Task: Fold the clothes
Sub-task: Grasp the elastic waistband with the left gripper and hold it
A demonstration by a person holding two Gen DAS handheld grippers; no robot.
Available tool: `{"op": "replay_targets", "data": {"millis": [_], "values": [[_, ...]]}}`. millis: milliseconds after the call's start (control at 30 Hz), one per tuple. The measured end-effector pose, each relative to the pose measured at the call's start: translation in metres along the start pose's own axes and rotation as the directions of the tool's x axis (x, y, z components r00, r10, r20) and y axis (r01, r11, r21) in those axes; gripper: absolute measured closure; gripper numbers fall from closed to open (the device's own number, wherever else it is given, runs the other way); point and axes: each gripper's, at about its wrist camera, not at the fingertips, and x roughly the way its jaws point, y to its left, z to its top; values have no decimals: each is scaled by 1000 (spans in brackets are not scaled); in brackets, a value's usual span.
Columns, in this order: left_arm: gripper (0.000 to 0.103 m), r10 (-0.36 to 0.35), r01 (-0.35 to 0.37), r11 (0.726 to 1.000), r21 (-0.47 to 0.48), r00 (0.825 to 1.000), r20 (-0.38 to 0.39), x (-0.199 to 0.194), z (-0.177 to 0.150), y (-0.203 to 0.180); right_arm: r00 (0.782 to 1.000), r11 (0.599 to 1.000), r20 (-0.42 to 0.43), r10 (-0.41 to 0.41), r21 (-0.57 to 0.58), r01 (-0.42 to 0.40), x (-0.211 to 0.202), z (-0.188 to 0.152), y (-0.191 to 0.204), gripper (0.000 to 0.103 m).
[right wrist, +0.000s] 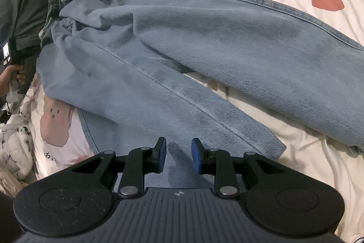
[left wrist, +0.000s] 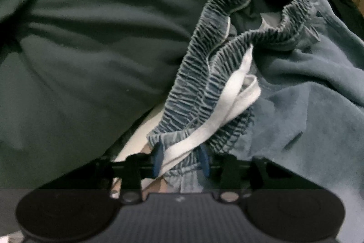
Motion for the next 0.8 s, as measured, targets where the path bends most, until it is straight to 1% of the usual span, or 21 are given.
{"op": "replay_targets", "data": {"millis": [100,200,267,400,467,500,567,700,800], "values": [[78,-6,6,1000,-3,1000,-7,-13,0,3,1000,1000,2,-1,2,1,0,-1,-1,77],[82,-7,7,1000,-11,1000,-14,-26,-3,7,1000,1000,5,-2,6,2,0,-2,-3,77],[82,-5,5,1000,-16,1000,-17,-32,-5,8,1000,1000,7,-3,8,3,0,-3,-4,77],[81,8,-10,998,-58,999,-32,-32,-9,14,1000,1000,10,-5,12,5,0,-4,-6,77],[79,16,-18,998,-58,999,-37,-30,-8,13,1000,1000,12,-6,15,6,0,-5,-7,77],[75,25,-27,998,-48,999,-38,-27,-8,10,1000,1000,13,-7,16,7,0,-5,-7,77],[75,48,-49,999,-20,998,-37,-20,-7,4,1000,1000,15,-8,18,8,0,-6,-8,77],[74,72,-76,995,-70,996,-53,-13,-5,3,1000,1000,19,-10,23,9,-1,-8,-10,77],[74,111,-120,987,-105,990,-88,-11,-3,1,1000,999,19,-11,33,10,1,-9,-13,77]]}}
